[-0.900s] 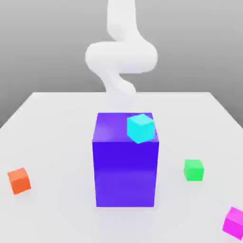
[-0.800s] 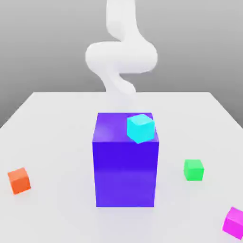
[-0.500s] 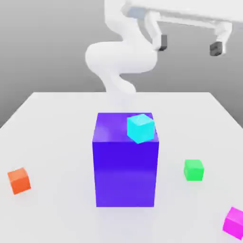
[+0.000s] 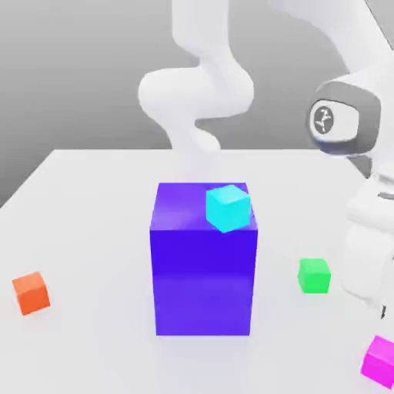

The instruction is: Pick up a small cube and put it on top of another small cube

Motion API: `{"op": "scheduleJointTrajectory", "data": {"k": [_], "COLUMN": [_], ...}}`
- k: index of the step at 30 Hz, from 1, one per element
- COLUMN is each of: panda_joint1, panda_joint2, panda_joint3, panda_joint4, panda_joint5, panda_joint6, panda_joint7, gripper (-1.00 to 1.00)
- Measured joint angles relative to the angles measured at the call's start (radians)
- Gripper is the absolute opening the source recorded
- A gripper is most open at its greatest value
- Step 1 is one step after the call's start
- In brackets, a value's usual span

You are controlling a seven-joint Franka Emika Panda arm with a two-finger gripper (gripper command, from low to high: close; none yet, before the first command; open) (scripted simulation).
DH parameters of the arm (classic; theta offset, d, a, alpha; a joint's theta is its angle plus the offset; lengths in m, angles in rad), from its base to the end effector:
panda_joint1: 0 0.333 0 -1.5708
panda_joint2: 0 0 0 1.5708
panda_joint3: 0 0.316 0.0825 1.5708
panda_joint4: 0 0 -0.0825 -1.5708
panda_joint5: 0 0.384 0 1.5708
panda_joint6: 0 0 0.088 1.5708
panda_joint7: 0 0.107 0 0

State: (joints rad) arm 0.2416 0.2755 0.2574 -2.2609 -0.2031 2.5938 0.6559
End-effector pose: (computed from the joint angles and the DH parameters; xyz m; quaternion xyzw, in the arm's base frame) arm 0.4773 0.2655 0.2490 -0.9991 -0.0006 -0.0415 0.0016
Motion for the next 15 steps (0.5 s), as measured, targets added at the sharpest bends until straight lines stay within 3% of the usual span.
{"op": "scheduleJointTrajectory", "data": {"k": [7, 8, 15], "panda_joint1": [0.082, 0.089, 0.087], "panda_joint2": [0.252, 0.272, 0.269], "panda_joint3": [-0.039, -0.048, -0.045], "panda_joint4": [0.037, 0.041, 0.04], "panda_joint5": [-0.072, -0.08, -0.079], "panda_joint6": [0.135, 0.15, 0.147], "panda_joint7": [0.02, 0.026, 0.025], "gripper": [0.0, -1.0, -1.0]}}
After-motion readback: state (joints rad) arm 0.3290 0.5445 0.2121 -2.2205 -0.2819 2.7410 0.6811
